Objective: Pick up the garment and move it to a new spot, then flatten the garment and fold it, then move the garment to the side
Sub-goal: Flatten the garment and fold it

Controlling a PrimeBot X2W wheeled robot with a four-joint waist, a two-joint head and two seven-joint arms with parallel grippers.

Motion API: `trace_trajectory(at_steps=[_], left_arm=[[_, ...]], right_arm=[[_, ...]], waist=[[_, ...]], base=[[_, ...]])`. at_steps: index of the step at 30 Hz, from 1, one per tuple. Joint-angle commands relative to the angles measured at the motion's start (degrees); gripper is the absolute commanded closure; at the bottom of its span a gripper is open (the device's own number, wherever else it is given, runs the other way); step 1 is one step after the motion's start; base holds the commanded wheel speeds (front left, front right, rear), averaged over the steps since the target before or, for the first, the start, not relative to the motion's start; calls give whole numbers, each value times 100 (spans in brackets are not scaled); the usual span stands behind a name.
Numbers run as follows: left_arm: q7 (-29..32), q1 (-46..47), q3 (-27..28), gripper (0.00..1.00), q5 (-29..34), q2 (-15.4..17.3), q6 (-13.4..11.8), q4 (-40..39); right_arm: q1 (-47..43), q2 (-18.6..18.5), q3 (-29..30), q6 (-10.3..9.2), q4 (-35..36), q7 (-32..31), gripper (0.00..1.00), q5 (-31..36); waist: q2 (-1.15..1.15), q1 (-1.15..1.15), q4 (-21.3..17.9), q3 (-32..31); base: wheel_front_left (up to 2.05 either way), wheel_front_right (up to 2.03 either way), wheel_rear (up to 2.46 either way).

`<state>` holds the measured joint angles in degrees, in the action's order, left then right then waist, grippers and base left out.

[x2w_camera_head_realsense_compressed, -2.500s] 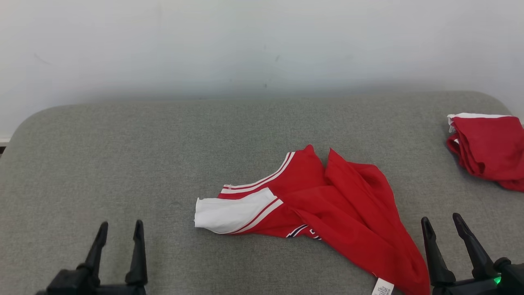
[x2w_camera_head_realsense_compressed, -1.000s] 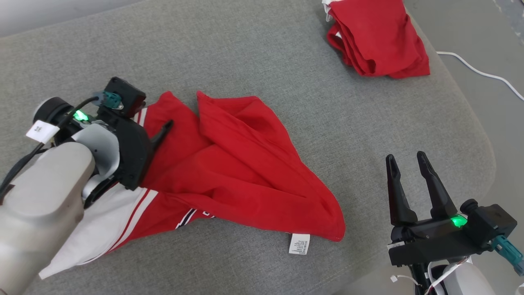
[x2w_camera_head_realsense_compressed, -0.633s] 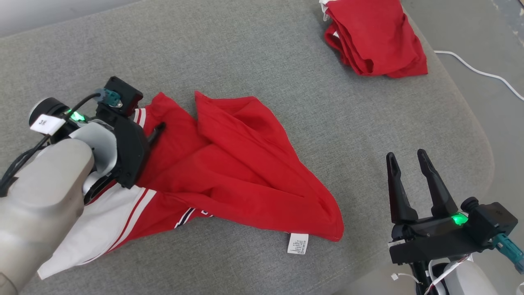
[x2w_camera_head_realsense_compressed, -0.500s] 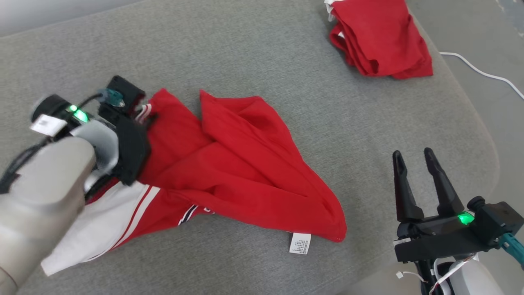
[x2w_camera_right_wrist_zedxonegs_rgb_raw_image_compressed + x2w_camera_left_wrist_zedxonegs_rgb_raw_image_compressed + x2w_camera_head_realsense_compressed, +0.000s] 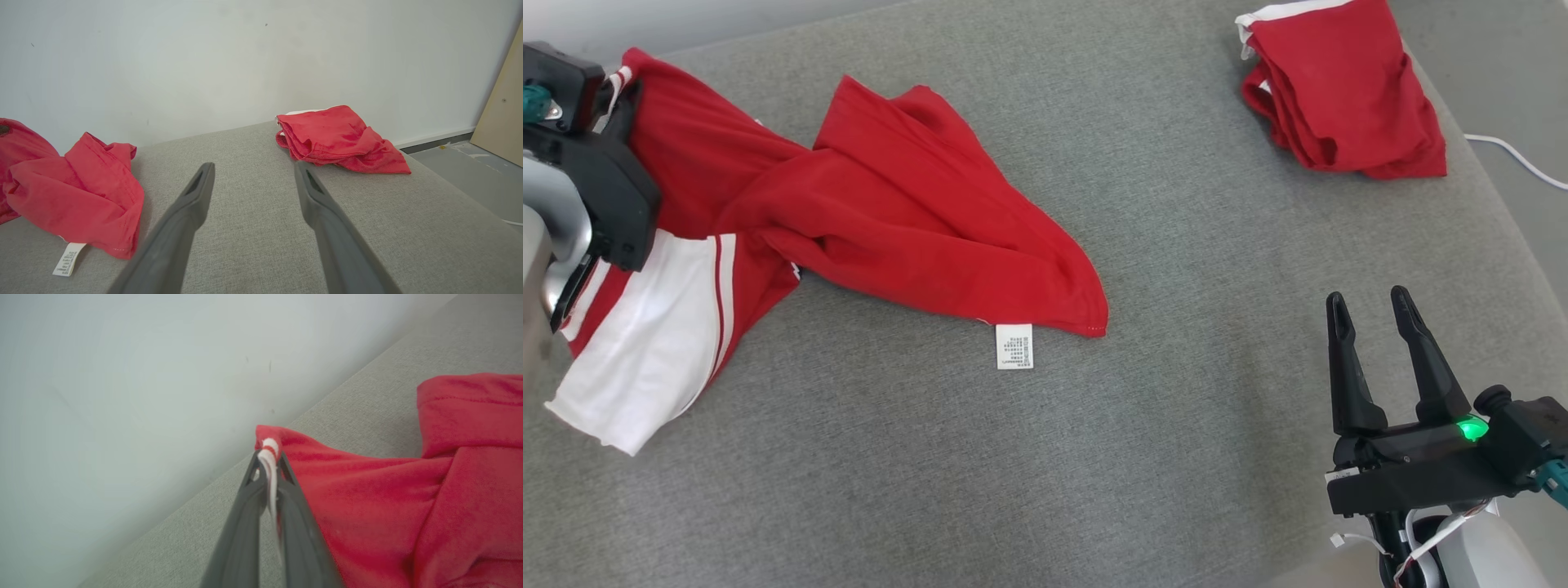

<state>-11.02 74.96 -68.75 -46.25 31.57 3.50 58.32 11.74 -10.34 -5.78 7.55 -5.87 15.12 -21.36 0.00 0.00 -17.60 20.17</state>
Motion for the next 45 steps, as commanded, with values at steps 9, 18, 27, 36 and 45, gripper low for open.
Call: trace_trajectory(at_steps=[9,18,27,36,45], left_arm=[[-410,-309,421,0,-207,-292,-174,86],[-407,-1448,2198,0,337,83,-917,-1982],[-409,-3672,3895,0,967,147,-1467,-3886],[-409,-5601,5002,0,1482,-322,-1310,-5113],[-410,-6900,5895,0,2063,-963,-1003,-5642]], right_arm=[[-39,-90,56,-15,28,1,0,123],[-264,-128,132,-15,102,1,0,192],[-636,-140,183,-15,143,1,0,211],[-906,-184,207,-15,60,0,0,194],[-1027,-224,160,-15,-22,0,0,170]], waist=[[0,0,376,-214],[0,0,931,-815],[0,0,1455,-1287],[0,0,1879,-1597],[0,0,2121,-1677]], base=[[0,0,0],[0,0,0],[0,0,0],[0,0,0],[0,0,0]])
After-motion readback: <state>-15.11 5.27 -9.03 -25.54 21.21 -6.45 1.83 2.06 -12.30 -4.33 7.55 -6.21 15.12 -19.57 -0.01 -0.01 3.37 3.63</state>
